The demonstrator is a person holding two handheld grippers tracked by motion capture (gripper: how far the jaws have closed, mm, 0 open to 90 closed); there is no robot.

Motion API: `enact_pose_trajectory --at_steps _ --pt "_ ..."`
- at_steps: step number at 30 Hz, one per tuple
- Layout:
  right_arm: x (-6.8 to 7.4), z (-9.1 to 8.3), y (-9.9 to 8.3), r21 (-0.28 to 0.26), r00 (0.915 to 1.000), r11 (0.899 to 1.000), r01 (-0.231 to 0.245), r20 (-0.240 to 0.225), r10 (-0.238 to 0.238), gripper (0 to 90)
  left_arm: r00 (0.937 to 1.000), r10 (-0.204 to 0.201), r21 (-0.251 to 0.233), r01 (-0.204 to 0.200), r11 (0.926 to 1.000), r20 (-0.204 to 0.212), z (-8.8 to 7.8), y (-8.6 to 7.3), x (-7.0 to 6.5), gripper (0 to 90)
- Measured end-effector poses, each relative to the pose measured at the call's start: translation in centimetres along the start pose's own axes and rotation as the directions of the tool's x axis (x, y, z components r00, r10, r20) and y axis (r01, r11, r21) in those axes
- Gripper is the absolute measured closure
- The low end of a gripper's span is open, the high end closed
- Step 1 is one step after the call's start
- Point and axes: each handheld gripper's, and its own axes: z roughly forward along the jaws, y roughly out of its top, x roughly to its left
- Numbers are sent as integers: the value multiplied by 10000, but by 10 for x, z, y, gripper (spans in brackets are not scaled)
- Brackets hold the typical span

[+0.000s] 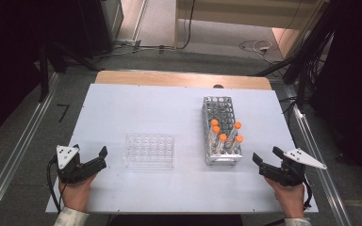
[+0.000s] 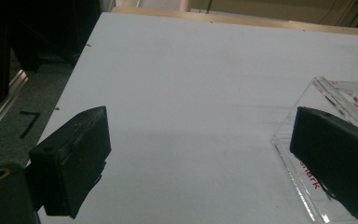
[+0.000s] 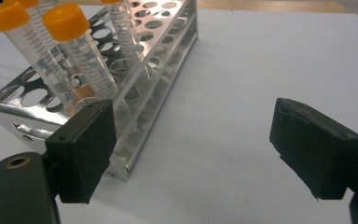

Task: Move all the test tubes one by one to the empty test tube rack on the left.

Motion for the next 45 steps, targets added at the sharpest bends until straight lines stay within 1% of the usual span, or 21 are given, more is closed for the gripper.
enact_pose_trajectory --at_steps 1,6,8,12,13,16,18,19,20,21,22,26,28,36,40,41,43,45 --pt "0 0 0 0 10000 10000 0 0 0 135 10000 -1 26 0 10000 19 0 0 0 50" --pt "9 6 4 35 9993 9995 307 -215 -306 143 10000 0 47 0 10000 23 1 0 0 50" --pt "12 8 6 24 9989 9993 364 -301 -363 144 10000 -6 55 6 10000 27 1 0 0 50" --pt "15 11 9 -59 9982 9993 379 -458 -381 176 10000 -6 47 5 10000 32 1 0 0 50" --pt "18 13 11 -120 9974 9992 389 -596 -396 194 10000 -8 44 8 10000 29 1 0 0 50" --pt "22 17 13 -150 9956 9988 476 -795 -487 220 10000 -9 51 9 10000 26 1 0 0 50" --pt "26 20 14 -185 9941 9980 612 -885 -626 251 10000 -7 49 7 10000 20 1 0 0 50" --pt "26 20 14 -185 9941 9980 612 -885 -626 251 10000 -6 52 6 10000 15 1 0 0 50" --pt "29 22 15 -213 9920 9971 731 -1015 -749 302 10000 -15 52 15 10000 5 1 0 0 50" --pt "29 22 15 -213 9920 9971 731 -1015 -749 302 10000 -16 39 16 10000 -4 1 0 0 50" --pt "32 25 16 -238 9900 9960 867 -1094 -888 331 10000 -5 35 5 10000 -9 1 0 0 50" --pt "36 29 17 -275 9875 9947 991 -1202 -1017 392 10000 -25 34 25 10000 5 1 0 0 50" --pt "37 30 17 -305 9868 9939 1058 -1196 -1087 408 10000 -16 39 16 10000 0 1 0 0 50" --pt "44 41 19 -302 9846 9898 1394 -1027 -1418 547 10000 -34 40 34 10000 12 1 0 1 51" --pt "48 43 19 -313 9828 9874 1550 -968 -1573 616 10000 -23 49 23 10000 18 1 0 1 51" --pt "48 43 19 -313 9828 9874 1550 -968 -1573 616 10000 -29 47 29 10000 8 1 0 1 51" --pt "50 45 19 -281 9819 9863 1627 -933 -1647 668 10000 -29 49 29 10000 5 1 0 1 51" --pt "51 46 19 -261 9811 9853 1686 -914 -1703 695 10000 -21 52 21 10000 4 0 0 1 51"
